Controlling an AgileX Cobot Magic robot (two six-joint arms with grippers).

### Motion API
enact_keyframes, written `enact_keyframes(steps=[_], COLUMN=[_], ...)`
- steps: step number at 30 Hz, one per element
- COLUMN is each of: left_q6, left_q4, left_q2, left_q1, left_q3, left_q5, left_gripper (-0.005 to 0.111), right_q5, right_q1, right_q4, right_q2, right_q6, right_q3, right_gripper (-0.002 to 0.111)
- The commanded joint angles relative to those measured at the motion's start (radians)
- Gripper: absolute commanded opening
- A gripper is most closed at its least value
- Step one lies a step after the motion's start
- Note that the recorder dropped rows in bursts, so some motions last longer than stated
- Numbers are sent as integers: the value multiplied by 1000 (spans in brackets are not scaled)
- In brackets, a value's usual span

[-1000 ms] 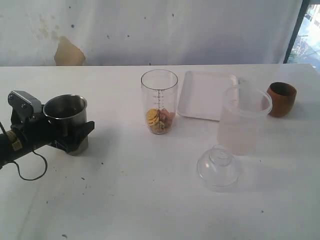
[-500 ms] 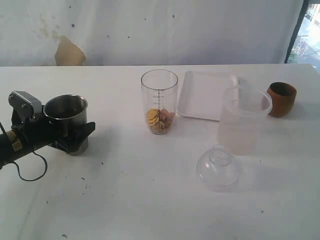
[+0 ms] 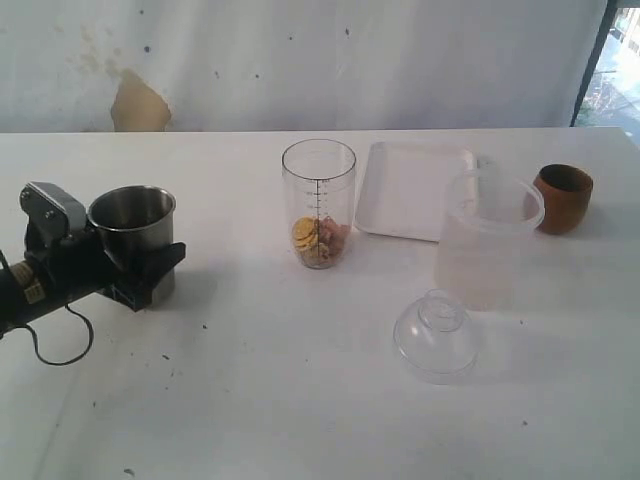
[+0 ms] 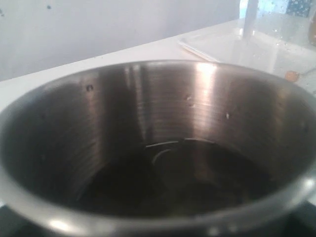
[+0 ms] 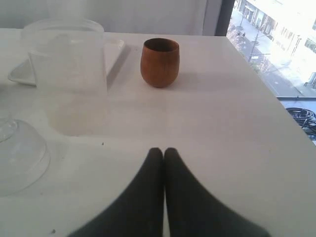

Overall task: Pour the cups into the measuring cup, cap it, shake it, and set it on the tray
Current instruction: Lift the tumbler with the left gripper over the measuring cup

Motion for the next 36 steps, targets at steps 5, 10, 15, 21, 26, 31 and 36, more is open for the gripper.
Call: enact_keyframes(steps=[5,10,15,21,26,31,36], left_q6=[-3,-18,-180,-303,-318,-318,-314], left_q4=[25,20,102,94,70,59,55], left_q2=[-66,-104,-135,-148,-148,-138,-80], left_q1=[-4,-4,-11,-55,-137,-202,-235], left_q3=[-3,-19,-88,-215,-354,-494,-643], left_q5=[-14,-14,-14,-14,83,260,345], left_gripper=[0,0,0,0,0,0,0], right_q5=[-7,-7,-7,-7,-7,-7,-7], right_q1=[4,4,4,4,4,4,4], right_q4=[0,0,0,0,0,0,0], right_q2=[-3,-3,-3,-3,-3,-3,-3], right_q6=[3,3,3,3,3,3,3], right_q3=[5,5,5,5,5,5,5], right_gripper=[0,0,0,0,0,0,0])
